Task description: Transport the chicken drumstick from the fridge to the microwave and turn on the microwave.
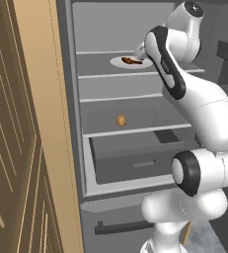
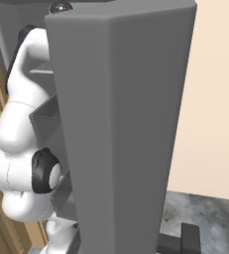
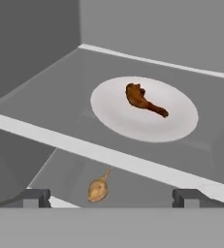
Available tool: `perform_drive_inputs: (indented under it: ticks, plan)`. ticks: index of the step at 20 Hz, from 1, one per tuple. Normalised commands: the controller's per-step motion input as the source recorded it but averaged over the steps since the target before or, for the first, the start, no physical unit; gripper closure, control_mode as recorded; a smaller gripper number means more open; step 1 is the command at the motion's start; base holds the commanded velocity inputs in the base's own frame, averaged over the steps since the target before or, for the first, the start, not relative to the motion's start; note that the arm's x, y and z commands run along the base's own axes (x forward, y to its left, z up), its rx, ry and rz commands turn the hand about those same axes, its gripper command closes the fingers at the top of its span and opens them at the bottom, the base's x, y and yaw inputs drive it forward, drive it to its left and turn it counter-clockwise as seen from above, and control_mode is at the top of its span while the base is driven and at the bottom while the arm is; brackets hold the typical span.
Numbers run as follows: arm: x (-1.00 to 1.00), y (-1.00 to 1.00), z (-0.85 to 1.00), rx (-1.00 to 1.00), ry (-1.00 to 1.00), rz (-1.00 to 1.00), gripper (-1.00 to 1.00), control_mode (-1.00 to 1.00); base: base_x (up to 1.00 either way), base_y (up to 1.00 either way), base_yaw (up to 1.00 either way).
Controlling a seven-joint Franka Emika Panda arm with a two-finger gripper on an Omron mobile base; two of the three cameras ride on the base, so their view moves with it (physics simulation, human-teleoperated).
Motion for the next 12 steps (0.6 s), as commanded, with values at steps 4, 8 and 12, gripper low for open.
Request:
perform_drive_inputs:
  ticks: [4,8,12]
  plan:
    - [0.48,0.02,-0.11,0.0,0.0,0.0,-1.0,-1.0,0.0,0.0,0.0]
    - [0.44,0.0,-0.04,0.0,0.0,0.0,-1.0,-1.0,0.0,0.0,0.0]
    - [0.48,0.0,-0.08,0.0,0.0,0.0,-1.0,-1.0,0.0,0.0,0.0]
